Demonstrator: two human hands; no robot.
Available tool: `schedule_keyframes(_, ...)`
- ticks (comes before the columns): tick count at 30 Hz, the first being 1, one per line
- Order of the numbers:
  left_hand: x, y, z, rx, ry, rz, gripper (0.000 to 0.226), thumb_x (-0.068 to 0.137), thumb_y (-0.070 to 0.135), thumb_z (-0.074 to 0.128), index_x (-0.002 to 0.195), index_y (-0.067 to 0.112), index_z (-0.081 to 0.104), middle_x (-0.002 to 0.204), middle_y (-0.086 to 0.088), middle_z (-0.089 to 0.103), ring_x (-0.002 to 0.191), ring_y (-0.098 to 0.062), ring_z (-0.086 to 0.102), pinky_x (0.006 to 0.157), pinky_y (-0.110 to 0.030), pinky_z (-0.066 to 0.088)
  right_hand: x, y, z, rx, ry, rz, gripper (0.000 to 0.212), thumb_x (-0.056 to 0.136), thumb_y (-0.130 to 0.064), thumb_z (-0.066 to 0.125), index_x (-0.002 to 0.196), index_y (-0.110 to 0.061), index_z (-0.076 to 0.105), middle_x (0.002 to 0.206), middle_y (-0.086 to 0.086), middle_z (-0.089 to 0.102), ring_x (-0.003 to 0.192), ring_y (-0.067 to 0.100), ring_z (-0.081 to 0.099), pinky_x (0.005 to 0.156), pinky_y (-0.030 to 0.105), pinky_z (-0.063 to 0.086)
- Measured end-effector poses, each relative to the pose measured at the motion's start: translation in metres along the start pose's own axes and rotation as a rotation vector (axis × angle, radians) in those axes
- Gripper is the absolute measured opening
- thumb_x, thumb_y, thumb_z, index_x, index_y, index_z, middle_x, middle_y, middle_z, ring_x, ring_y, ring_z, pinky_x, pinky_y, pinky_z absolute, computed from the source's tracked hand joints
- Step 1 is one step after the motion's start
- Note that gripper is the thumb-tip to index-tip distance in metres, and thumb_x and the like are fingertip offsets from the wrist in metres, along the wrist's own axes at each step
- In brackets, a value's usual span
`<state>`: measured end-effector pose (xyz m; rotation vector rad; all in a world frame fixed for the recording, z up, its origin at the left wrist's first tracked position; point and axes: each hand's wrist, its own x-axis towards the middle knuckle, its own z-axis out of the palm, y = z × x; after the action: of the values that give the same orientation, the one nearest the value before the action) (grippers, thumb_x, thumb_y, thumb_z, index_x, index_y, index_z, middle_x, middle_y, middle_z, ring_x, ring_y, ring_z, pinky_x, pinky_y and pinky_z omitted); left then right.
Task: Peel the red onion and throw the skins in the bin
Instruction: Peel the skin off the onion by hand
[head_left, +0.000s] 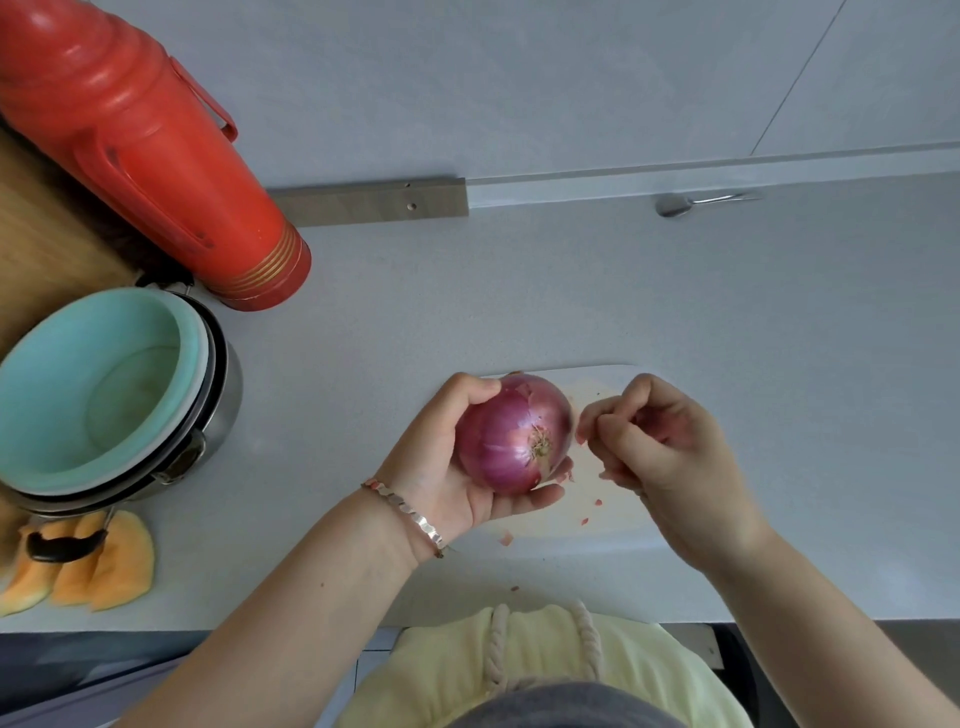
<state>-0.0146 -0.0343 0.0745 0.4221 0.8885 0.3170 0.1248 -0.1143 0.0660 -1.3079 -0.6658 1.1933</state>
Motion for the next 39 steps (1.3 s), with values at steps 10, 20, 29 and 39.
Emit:
schedule_keyframes(10, 0.001, -0.004, 0.009, 0.048, 0.074, 0.111, 0.024, 0.086, 0.025, 0.049, 0.104, 0.012, 0.059, 0.083, -0.011, 0.064, 0.062, -0.020, 0.063, 0.064, -0.043, 0.059, -0.014, -0.006, 0.025, -0.338, 0.101, -0.142, 0.025, 0.083, 0.002, 0.056, 0.072, -0.018, 0.067, 0.045, -0.020, 0.055, 0.045, 0.001, 0.051, 0.049, 0.011, 0.047)
schedule_keyframes(20, 0.001, -0.009, 0.014, -0.008, 0.293, 0.204, 0.043, 0.083, 0.023, 0.060, 0.121, 0.007, 0.050, 0.116, -0.022, 0.060, 0.081, -0.028, 0.066, 0.054, -0.036, 0.057, -0.014, -0.005, 0.034, -0.366, 0.190, -0.103, 0.014, 0.075, -0.014, 0.072, 0.068, -0.026, 0.071, 0.045, -0.016, 0.058, 0.045, 0.003, 0.051, 0.047, 0.013, 0.045)
schedule_keyframes(29, -0.001, -0.011, 0.015, 0.040, 0.311, 0.245, 0.030, 0.087, 0.020, 0.056, 0.115, 0.012, 0.050, 0.122, -0.021, 0.056, 0.083, -0.027, 0.065, 0.059, -0.040, 0.060, -0.014, -0.009, 0.032, -0.339, 0.177, -0.054, 0.019, 0.077, -0.011, 0.069, 0.061, -0.021, 0.071, 0.042, -0.009, 0.058, 0.044, 0.005, 0.050, 0.045, 0.015, 0.049)
schedule_keyframes(39, -0.004, -0.010, 0.011, -0.006, 0.213, 0.112, 0.038, 0.087, 0.027, 0.051, 0.115, 0.003, 0.057, 0.114, -0.023, 0.063, 0.098, -0.034, 0.065, 0.062, -0.043, 0.060, -0.010, -0.001, 0.030, -0.323, 0.111, -0.070, 0.018, 0.078, -0.005, 0.065, 0.062, -0.012, 0.066, 0.042, -0.014, 0.051, 0.041, 0.002, 0.044, 0.043, 0.011, 0.040)
